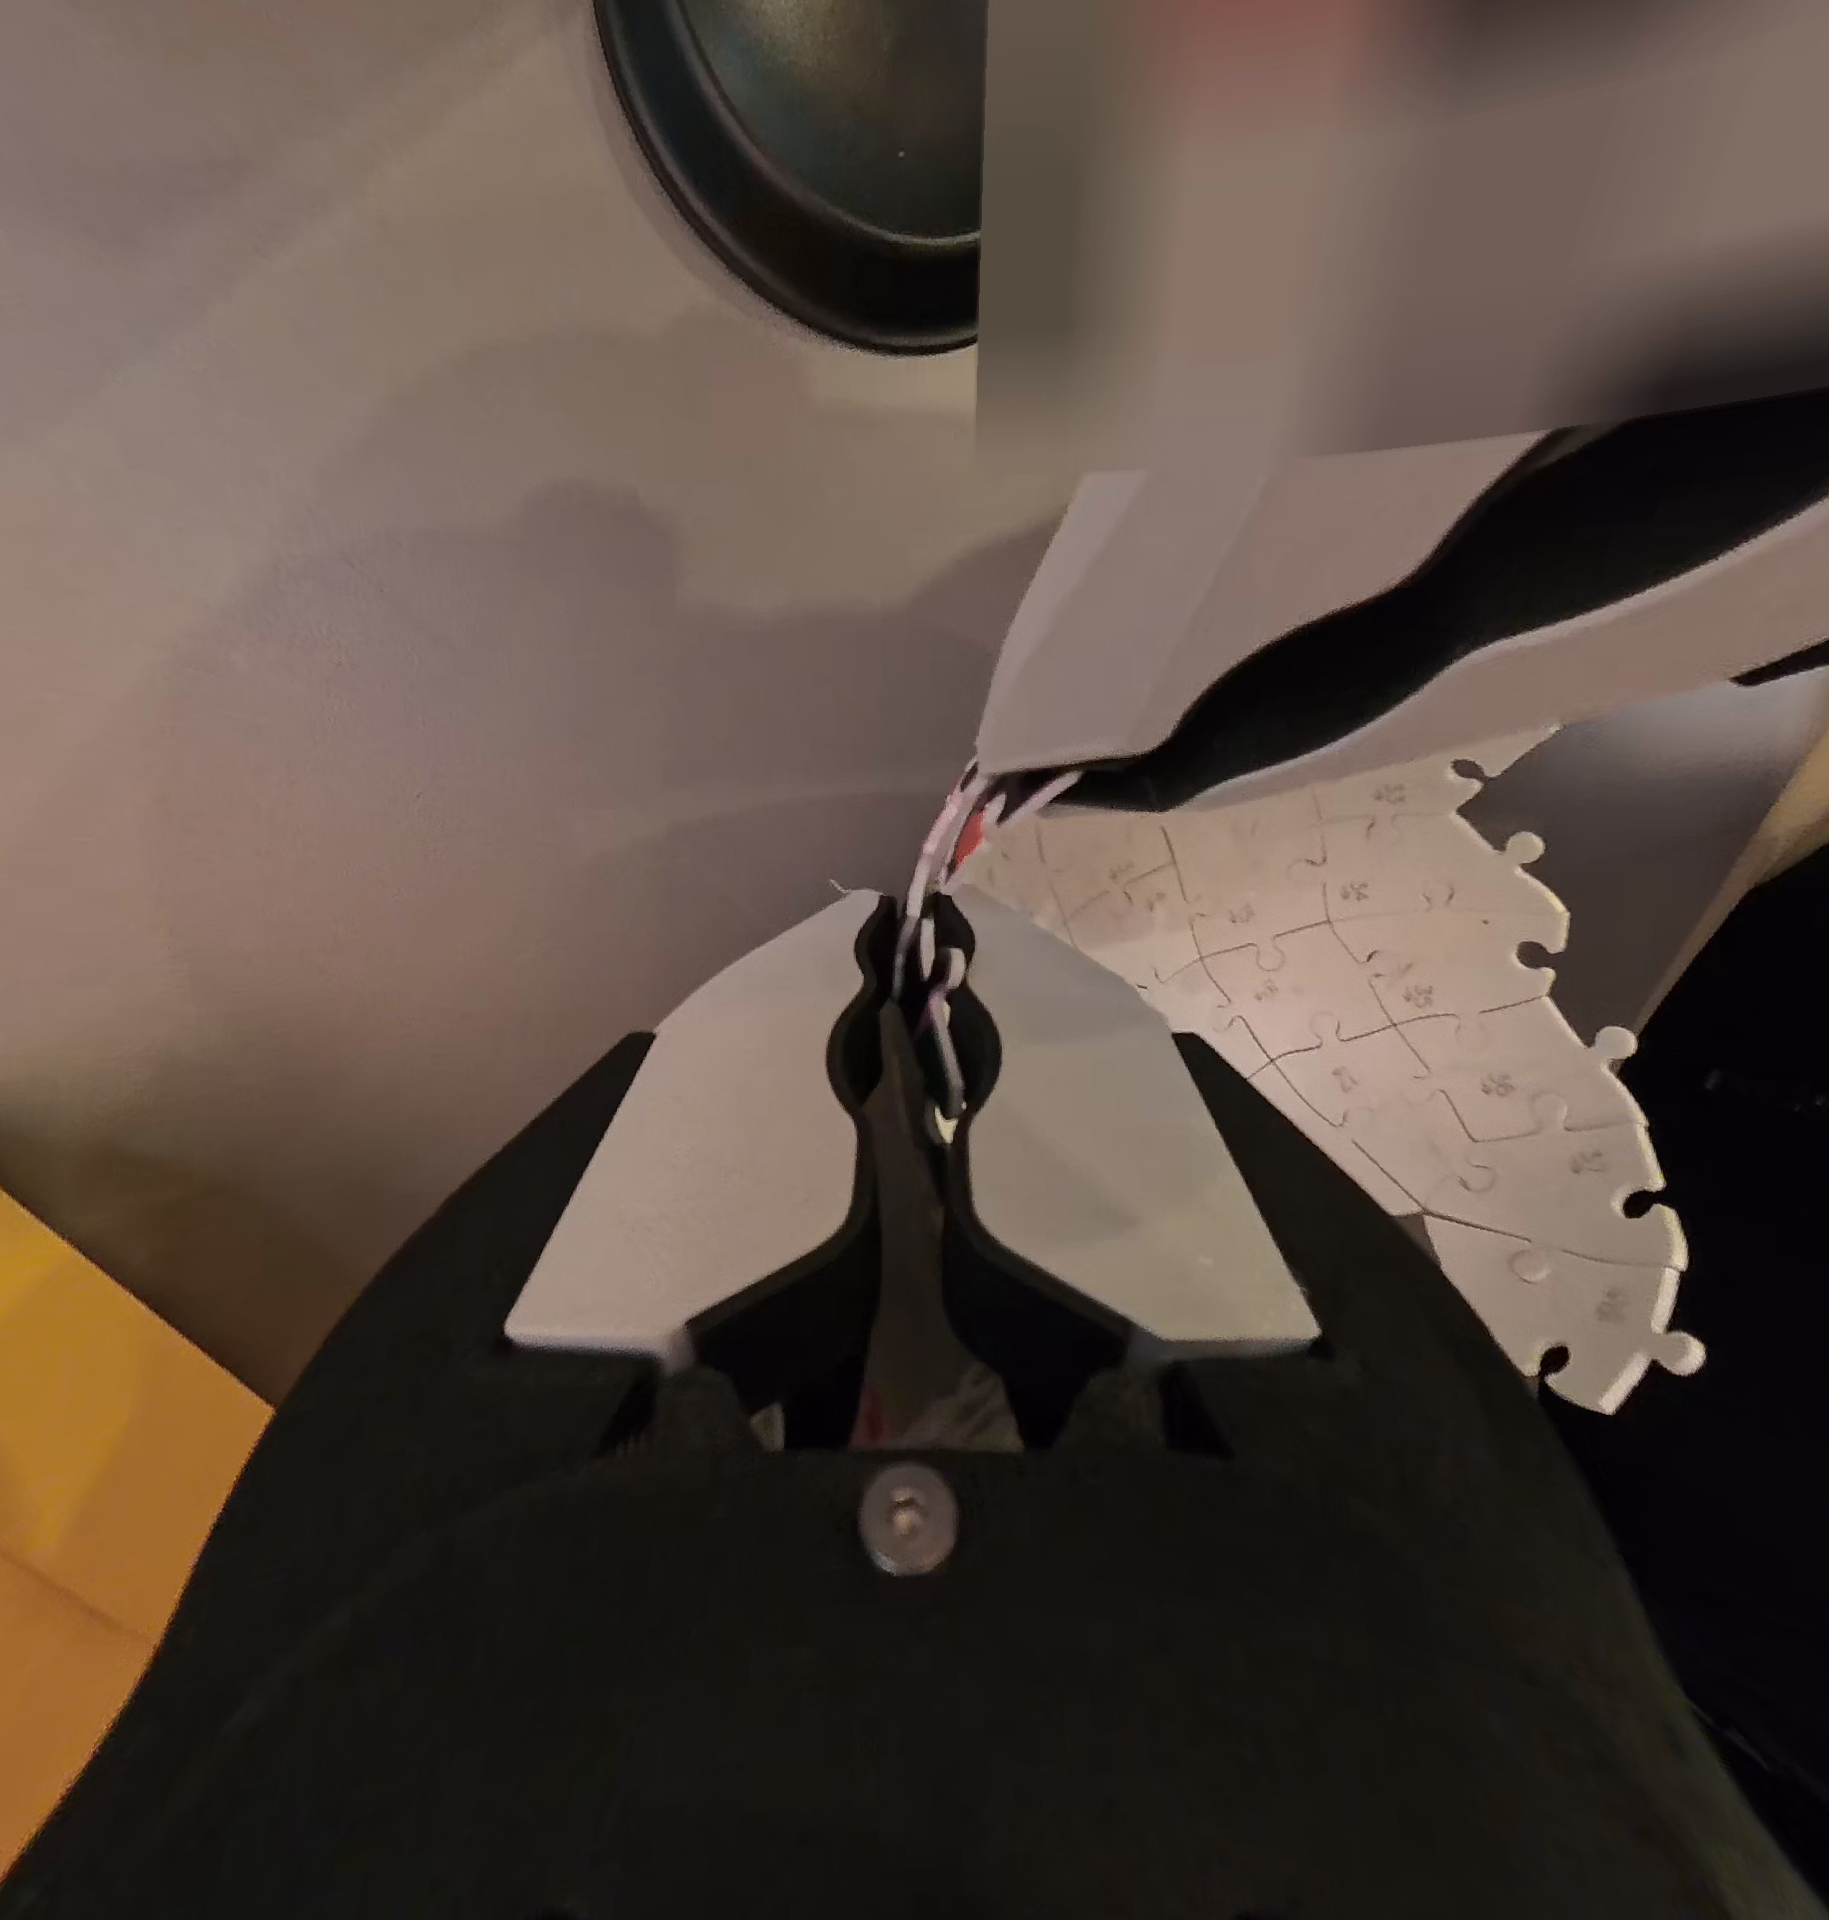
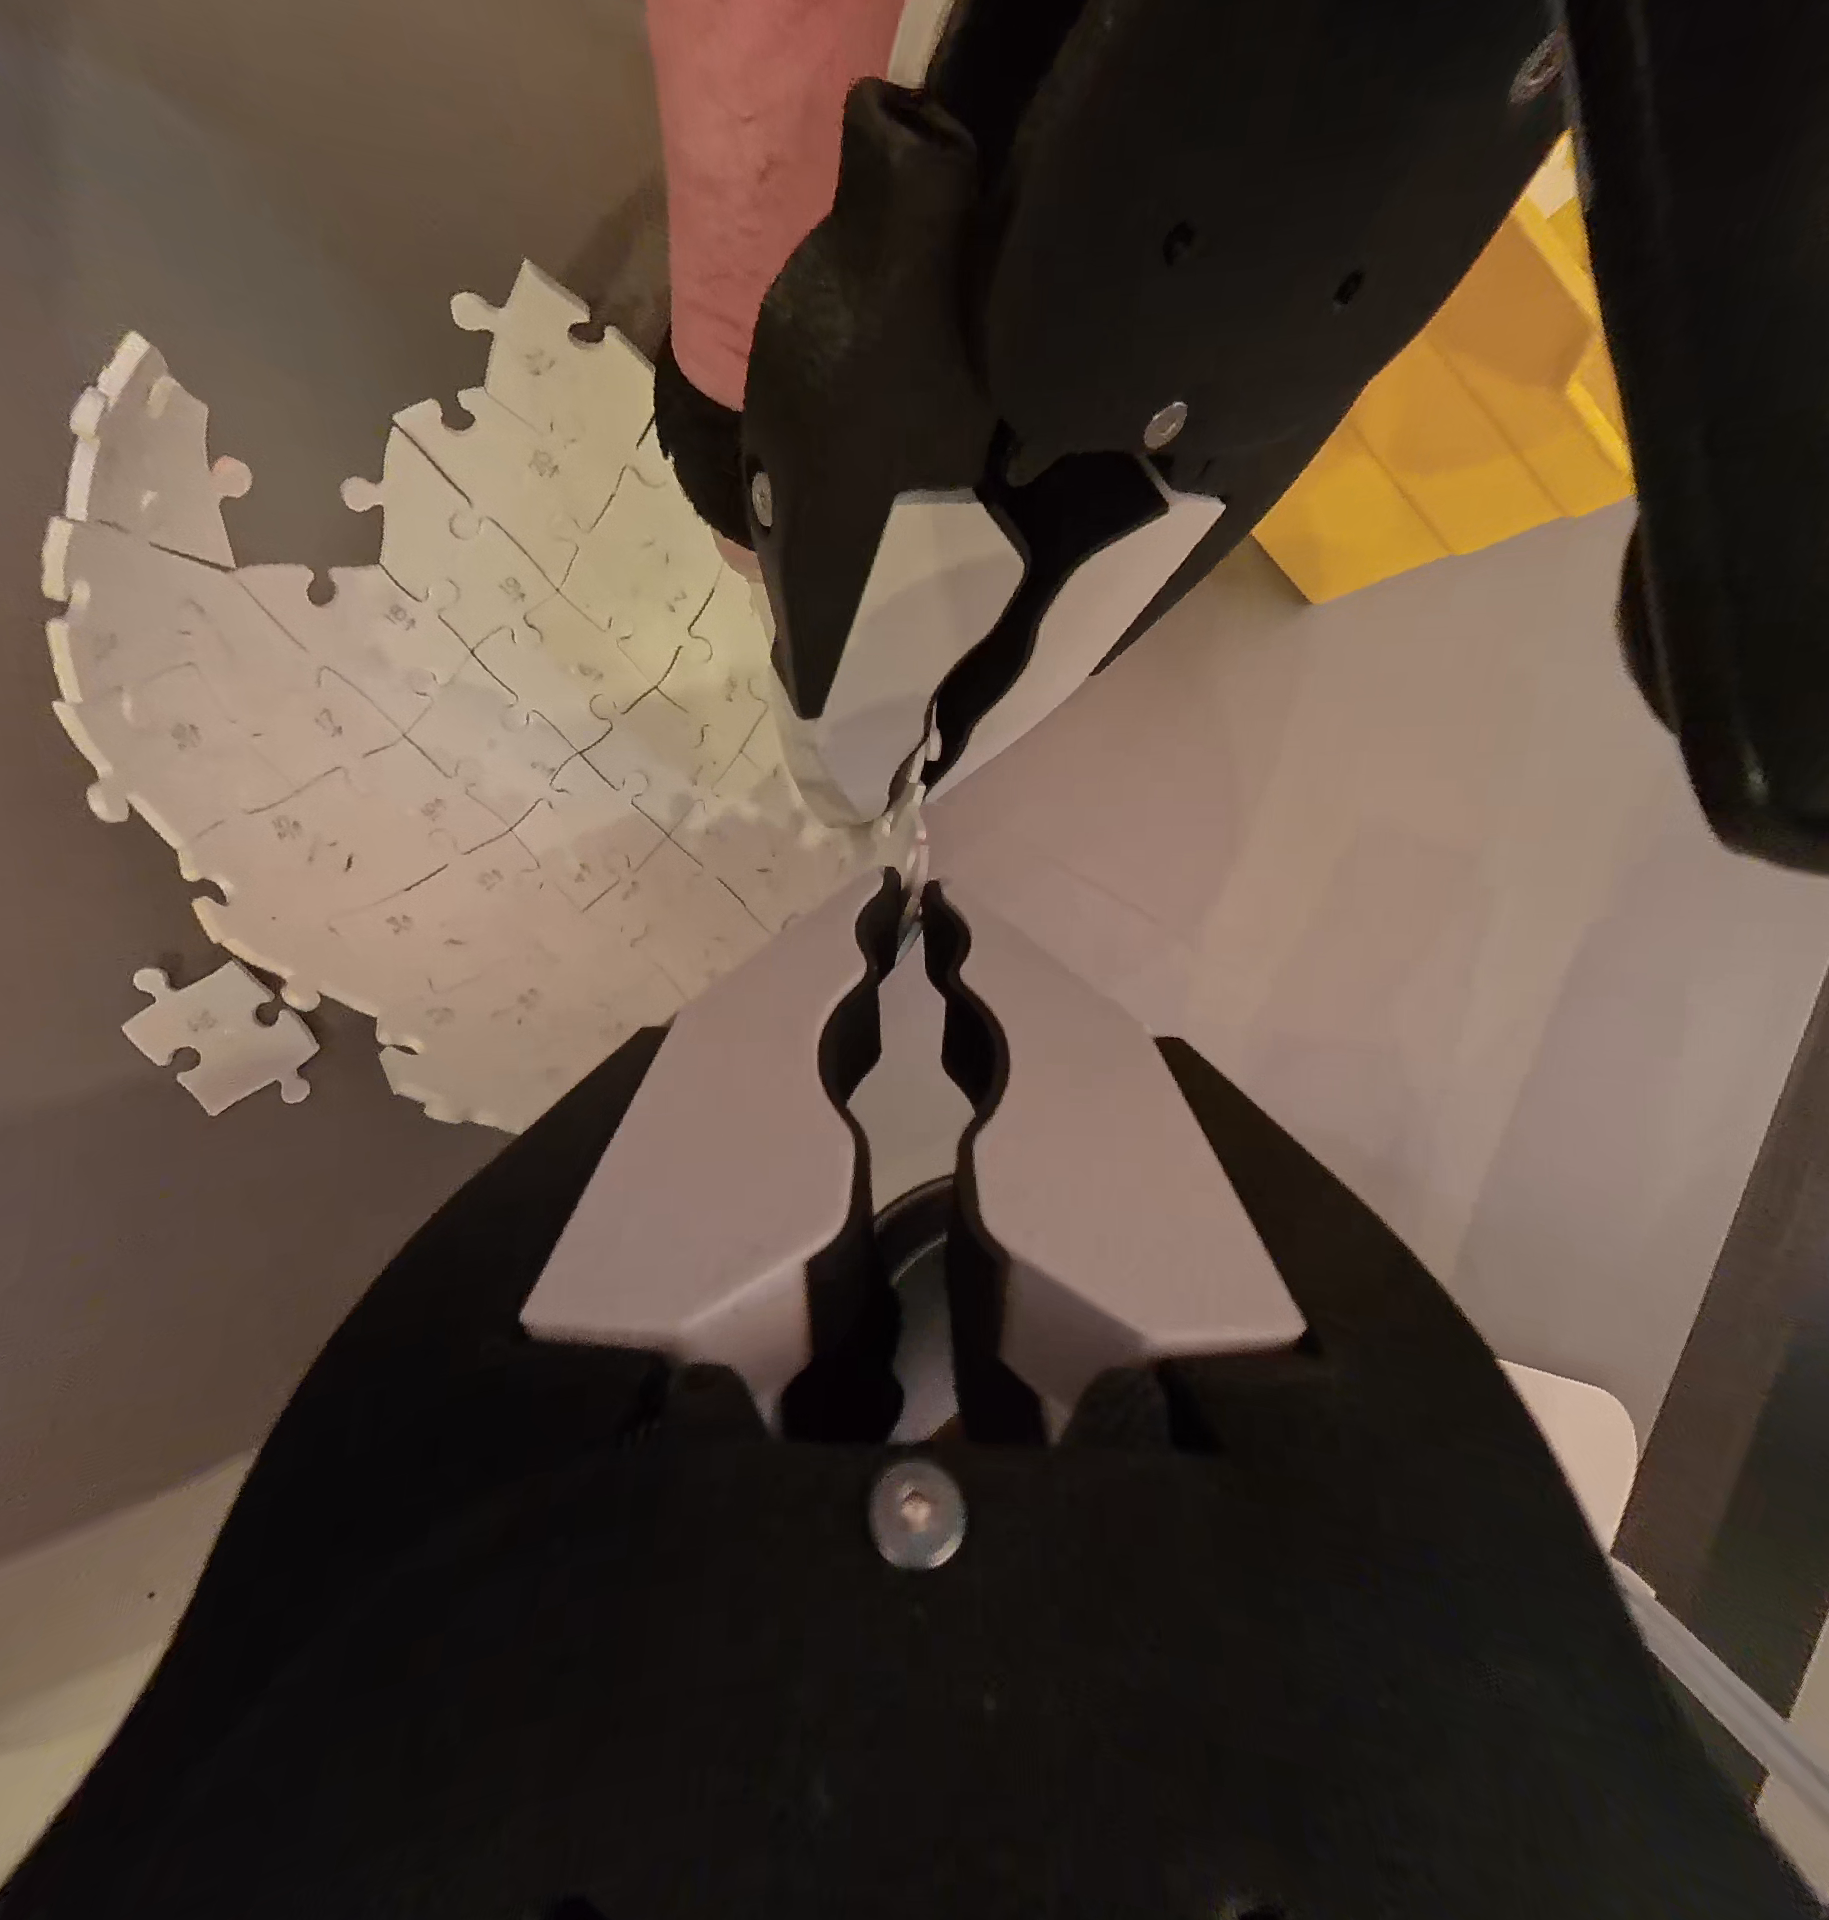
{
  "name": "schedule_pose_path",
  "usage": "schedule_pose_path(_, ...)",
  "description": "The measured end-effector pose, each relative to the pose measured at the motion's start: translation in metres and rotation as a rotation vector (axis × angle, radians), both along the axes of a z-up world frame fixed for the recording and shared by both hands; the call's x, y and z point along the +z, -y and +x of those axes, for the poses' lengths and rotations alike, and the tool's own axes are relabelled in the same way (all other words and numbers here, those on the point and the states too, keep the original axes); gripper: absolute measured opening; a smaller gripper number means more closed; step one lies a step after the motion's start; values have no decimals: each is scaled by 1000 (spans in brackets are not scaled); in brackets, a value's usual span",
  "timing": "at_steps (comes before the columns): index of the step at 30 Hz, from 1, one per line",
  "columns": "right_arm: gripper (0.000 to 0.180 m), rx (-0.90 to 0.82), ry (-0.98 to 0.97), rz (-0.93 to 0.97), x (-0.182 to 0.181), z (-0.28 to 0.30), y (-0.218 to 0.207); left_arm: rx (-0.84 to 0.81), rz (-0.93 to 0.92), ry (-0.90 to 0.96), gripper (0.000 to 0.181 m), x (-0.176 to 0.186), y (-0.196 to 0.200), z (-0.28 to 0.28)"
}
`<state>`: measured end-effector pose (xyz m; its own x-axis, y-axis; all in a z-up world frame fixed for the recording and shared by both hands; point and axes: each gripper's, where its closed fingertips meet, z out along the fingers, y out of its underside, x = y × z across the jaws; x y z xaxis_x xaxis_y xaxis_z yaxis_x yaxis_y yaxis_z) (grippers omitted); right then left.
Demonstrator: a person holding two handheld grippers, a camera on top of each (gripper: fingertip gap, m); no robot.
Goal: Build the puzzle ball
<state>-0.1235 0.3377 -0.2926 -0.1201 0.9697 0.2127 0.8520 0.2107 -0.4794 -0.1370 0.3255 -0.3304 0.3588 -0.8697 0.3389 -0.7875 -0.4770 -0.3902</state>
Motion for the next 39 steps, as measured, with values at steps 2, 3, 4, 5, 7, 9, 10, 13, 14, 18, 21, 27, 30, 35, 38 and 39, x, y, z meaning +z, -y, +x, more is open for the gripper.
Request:
schedule_pose_path(2, 2, -5, 12, -10, 0, 1, 0, -2, 0, 0, 6, 0, 0, 1)
schedule_pose_path(3, 2, -9, 17, -15, 1, 1, 0, -3, 1, 1, 6, 0, 0, 1)
schedule_pose_path(4, 2, -12, 21, -20, 1, 1, 1, -3, 0, 0, 6, 0, 0, 1)
schedule_pose_path(5, 2, -14, 22, -25, 1, 1, 1, -6, 1, -1, 6, 0, 0, 1)
schedule_pose_path(7, 2, -26, 22, -44, 1, 1, 0, -12, 1, -4, 6, 0, 0, 1)
schedule_pose_path(9, 2, -45, 15, -68, 1, 1, -1, -13, -1, -6, 6, 0, 0, 1)
schedule_pose_path(10, 2, -55, 10, -71, 0, 1, -2, -13, 0, -6, 6, 0, -1, 2)
schedule_pose_path(13, 2, -83, -6, -86, 0, 0, -4, -17, 0, -11, 7, -1, -1, 2)
schedule_pose_path(14, 2, -95, -13, -93, 0, -1, -4, -21, -1, -10, 7, -1, -1, 2)
schedule_pose_path(18, 2, -98, -19, -81, 0, -2, -4, -28, -1, -12, 7, -2, -1, 4)
schedule_pose_path(21, 2, -95, -4, -64, 0, -2, -5, -31, -5, -11, 7, -3, -1, 4)
schedule_pose_path(27, 2, -87, 24, -36, -1, -3, -4, -30, -5, -10, 8, -5, -1, 5)
schedule_pose_path(30, 2, -88, 47, -24, -2, -2, -4, -31, -6, -11, 9, -5, 0, 6)
schedule_pose_path(35, 2, -92, 45, -21, 0, -2, -4, -17, -18, 12, 6, -2, -1, 10)
schedule_pose_path(38, 2, -93, 53, -27, -1, 0, -3, -19, -22, 9, 6, -1, -1, 11)
schedule_pose_path(39, 3, -93, 57, -25, -1, 1, -3, -20, -22, 8, 6, -1, -1, 11)
